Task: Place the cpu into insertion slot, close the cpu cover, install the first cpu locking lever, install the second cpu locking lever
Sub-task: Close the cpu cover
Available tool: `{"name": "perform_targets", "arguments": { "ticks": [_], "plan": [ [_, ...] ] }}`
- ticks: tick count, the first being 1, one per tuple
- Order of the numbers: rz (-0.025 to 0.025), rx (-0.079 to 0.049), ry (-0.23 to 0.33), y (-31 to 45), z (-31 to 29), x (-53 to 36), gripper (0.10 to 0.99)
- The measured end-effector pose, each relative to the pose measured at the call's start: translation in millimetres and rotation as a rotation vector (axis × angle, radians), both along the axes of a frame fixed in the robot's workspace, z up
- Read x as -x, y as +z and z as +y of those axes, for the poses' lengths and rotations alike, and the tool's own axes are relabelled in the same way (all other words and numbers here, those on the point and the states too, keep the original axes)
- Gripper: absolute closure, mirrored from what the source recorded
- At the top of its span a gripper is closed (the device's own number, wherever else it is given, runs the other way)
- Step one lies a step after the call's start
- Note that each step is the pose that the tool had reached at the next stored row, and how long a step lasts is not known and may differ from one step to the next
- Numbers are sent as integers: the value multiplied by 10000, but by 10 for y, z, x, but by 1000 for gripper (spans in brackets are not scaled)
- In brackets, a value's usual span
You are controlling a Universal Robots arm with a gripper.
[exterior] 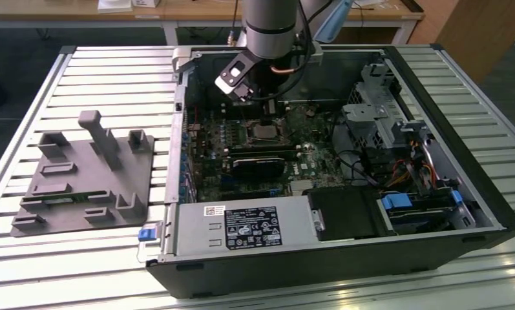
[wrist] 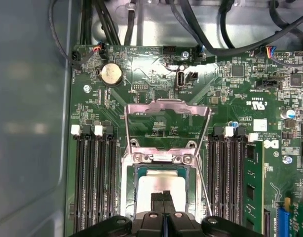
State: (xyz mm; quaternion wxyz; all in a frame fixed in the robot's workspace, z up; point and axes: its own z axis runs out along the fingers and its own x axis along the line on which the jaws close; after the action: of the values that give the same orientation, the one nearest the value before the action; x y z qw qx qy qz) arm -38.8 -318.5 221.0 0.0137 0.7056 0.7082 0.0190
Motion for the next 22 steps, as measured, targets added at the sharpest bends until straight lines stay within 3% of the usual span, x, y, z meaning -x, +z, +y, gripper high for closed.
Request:
{"name": "perform_targets", "arguments": {
  "ticks": [5,14,22],
  "plan": [
    [0,0,0,73,0,0,980],
    [1,-1,1,304,0,0,980],
    [0,-18,0,307,-77,0,980]
  ]
}}
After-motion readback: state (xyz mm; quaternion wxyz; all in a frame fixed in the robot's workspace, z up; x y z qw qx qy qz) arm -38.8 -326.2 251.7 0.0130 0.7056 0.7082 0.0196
